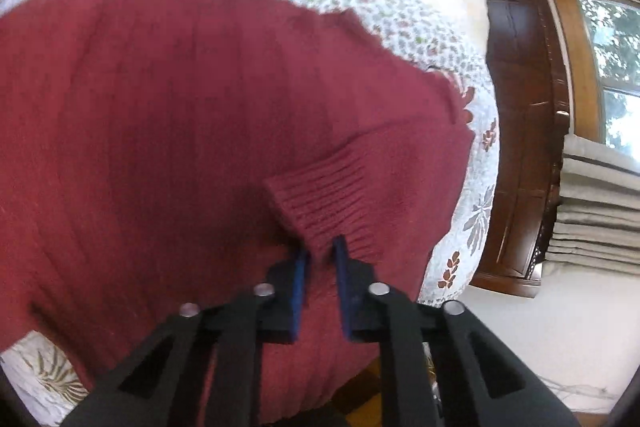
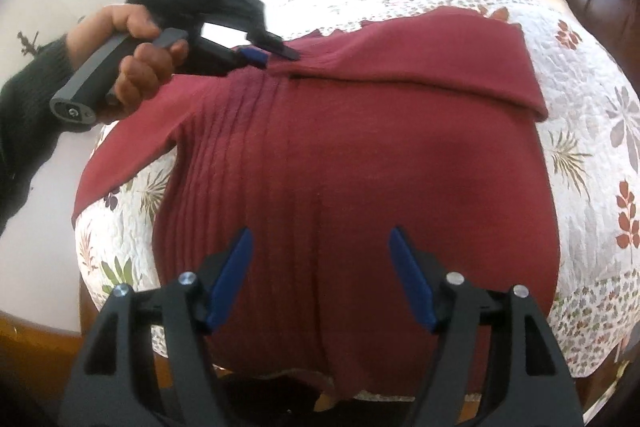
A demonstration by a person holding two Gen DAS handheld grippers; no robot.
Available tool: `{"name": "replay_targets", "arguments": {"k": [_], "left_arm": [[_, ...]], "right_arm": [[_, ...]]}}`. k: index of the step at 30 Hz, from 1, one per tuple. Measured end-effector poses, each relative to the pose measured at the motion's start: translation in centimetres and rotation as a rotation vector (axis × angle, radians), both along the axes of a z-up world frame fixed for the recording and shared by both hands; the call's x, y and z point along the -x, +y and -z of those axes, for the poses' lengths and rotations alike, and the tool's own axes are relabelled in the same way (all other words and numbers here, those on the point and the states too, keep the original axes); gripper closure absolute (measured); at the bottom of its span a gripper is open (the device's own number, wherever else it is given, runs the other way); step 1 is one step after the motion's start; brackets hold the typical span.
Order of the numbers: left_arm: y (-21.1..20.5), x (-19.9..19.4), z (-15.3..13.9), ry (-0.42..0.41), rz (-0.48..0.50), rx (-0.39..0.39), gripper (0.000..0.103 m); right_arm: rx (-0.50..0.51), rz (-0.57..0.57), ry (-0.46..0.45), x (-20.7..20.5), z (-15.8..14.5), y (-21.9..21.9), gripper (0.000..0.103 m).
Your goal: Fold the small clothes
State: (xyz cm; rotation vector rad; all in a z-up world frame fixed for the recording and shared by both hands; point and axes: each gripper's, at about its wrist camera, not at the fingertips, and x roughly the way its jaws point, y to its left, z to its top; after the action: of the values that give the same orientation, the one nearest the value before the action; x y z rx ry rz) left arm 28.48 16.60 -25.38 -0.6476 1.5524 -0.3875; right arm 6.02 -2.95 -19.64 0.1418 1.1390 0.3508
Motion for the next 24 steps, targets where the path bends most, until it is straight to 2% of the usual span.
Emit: {"name": "replay_targets", "arguments": {"k": [6,11,14,16,17,19,20,24], "left_arm": [[0.7,-0.4,-4.5,-0.097,0.041,0.033,0.096],[3.7,-0.5,-8.1,-0.200,0.050,-0.018,0.099],[7.1,-0.3,-8.7,-0.207,-0.006,-0.022,0.099],[8.5,-0.1,-7.7,-0.174,-0.032,0.024,0.099],[8.5,0.2,-6.9,-0.153,-0.026,0.073,0.094],[7.7,0.9,-5.4,-0.125,-0.004,0.113,0.067],[7.0,1.2,-4.4,-0.105,-0.012,0.149,0.050],[4.0,1.2,-0.8,-0.050,-0.069,0.192,0.049]], "right_arm": [[0.002,0.025,0.022,0.5,0.5,-0.9,0.033],[-0.015,0.043,0.043,0.4,1.0,-1.3,0.033],[-0.018,0.041,0.056,0.4,1.3,-1.2,0.033],[-0.026,0.046,0.065,0.3,1.4,-1.3,0.033],[-0.028,0.049,0.068,0.3,1.5,-1.3,0.033],[-0.027,0.050,0.072,0.3,1.6,-1.2,0.033],[-0.028,0.051,0.075,0.2,1.7,-1.2,0.033],[-0.015,0.042,0.076,0.5,1.6,-1.0,0.033]]}}
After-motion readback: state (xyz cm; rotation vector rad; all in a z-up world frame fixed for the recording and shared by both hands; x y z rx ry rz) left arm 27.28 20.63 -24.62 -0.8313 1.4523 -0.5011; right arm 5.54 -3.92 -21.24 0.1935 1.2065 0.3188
